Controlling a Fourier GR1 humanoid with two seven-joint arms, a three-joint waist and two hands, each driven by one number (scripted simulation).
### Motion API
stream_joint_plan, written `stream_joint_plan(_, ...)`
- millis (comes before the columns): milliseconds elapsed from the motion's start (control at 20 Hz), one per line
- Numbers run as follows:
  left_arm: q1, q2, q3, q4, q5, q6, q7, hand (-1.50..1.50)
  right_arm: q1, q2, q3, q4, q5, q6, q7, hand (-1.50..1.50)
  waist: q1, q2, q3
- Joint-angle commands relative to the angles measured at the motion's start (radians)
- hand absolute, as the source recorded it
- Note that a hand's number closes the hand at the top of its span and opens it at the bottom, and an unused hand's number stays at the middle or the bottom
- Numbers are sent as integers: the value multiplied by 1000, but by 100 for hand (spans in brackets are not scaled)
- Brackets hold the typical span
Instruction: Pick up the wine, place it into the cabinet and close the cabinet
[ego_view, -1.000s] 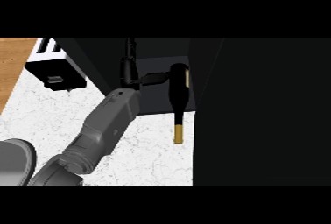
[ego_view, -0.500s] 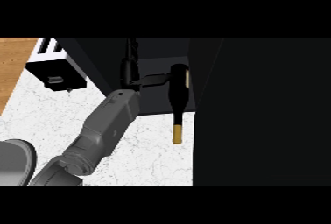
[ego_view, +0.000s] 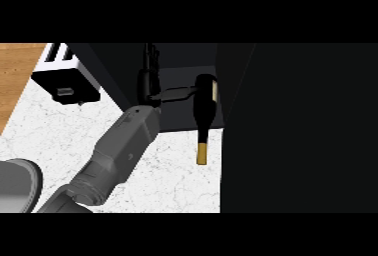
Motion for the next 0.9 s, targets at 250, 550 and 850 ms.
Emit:
stream_joint_plan(250, 242, 1, -291, -303, 207, 124, 59, -150, -27, 25, 34, -17, 54, -44, 12, -150, 36, -9, -1)
stream_joint_plan(550, 381, 1, -496, -564, 258, 317, 71, -150, 26, 2, 31, -119, 53, -63, 63, -150, 54, -10, -1)
stream_joint_plan(850, 568, 2, -607, -800, 165, 445, 63, -150, 18, -25, -46, -101, 4, -61, 52, -150, 76, -11, 0)
